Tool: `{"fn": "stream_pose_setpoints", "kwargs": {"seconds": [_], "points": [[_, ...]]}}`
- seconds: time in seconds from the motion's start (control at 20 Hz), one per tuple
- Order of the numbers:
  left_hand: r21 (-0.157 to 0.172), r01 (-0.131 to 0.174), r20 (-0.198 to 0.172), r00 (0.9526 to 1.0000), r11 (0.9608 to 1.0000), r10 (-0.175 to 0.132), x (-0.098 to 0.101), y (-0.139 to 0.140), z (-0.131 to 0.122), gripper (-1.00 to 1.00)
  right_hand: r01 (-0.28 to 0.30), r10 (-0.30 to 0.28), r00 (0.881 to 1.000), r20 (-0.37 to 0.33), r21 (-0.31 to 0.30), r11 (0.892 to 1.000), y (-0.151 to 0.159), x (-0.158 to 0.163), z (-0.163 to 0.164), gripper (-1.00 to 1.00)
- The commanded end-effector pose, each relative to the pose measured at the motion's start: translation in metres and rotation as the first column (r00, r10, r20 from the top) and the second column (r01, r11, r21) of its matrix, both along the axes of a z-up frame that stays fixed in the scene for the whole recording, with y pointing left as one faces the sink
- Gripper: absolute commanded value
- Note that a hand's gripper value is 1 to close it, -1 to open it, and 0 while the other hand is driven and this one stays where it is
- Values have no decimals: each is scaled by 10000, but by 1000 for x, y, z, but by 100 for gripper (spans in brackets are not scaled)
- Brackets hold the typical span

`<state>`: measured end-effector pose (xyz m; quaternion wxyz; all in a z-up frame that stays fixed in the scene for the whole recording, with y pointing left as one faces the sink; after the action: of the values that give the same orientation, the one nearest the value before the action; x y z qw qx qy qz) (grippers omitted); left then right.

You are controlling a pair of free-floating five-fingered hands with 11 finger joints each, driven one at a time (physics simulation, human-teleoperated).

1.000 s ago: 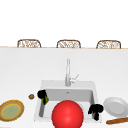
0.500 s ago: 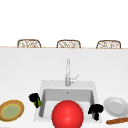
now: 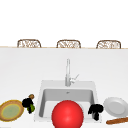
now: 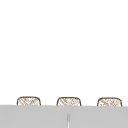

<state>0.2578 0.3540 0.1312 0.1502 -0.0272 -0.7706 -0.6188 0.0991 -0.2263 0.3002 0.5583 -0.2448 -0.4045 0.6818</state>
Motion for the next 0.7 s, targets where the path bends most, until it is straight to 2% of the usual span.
{"fn": "stream_pose_setpoints", "kwargs": {"seconds": [0.0,0.1,0.2,0.35,0.5,0.6,0.65], "points": [[-25,-186,0,9998,9998,186,-29,12,-2,100,0,0,10000,0,0,10000,0,0,0,0],[-29,-308,-3,9995,9995,308,-44,15,-4,100,0,0,10000,0,0,10000,0,0,0,0],[-196,-458,-219,9987,9988,454,-52,16,-11,100,0,0,10000,0,0,10000,0,0,0,0],[-121,-298,-330,9990,9995,293,-66,25,-20,100,0,0,10000,0,0,10000,0,0,0,0],[-86,-272,-329,9991,9996,269,-80,32,-28,100,0,0,10000,0,0,10000,0,0,0,0],[-418,-366,108,9993,9985,371,-83,34,-36,100,0,0,10000,0,0,10000,0,0,0,0],[-564,-367,361,9986,9977,388,-78,34,-42,100,0,0,10000,0,0,10000,0,0,0,0]]}}
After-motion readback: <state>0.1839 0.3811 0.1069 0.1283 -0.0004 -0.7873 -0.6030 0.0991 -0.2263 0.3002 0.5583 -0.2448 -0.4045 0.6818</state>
